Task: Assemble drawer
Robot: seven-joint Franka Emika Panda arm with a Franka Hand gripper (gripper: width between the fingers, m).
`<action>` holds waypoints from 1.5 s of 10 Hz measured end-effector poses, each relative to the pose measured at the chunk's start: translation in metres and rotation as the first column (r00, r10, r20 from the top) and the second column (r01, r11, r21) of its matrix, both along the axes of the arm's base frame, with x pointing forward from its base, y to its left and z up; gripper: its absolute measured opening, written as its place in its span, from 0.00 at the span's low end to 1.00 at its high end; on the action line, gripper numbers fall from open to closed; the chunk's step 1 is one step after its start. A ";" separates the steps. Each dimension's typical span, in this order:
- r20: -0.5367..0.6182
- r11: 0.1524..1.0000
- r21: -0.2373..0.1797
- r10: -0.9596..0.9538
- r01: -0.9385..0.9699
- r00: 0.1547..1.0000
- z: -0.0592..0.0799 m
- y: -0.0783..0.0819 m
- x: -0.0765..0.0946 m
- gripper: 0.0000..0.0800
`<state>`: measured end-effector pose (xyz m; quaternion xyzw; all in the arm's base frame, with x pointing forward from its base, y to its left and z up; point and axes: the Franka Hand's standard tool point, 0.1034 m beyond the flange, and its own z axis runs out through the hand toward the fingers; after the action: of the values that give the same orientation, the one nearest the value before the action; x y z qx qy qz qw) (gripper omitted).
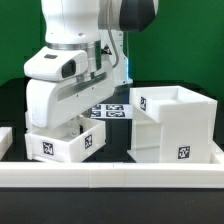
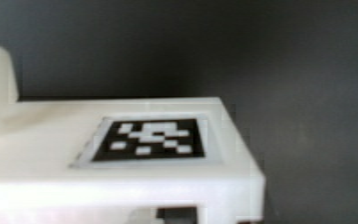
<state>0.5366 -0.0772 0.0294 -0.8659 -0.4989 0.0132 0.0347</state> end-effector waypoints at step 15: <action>0.024 0.845 -0.014 0.535 -0.534 0.845 -0.009 0.040 0.001 0.06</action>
Offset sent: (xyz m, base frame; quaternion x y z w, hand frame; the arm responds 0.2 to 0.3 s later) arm -0.0061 0.0173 -0.0069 -0.0250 0.0121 -0.2644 0.9640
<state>0.5381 -0.0376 0.0206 -0.6931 -0.7205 0.0122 0.0198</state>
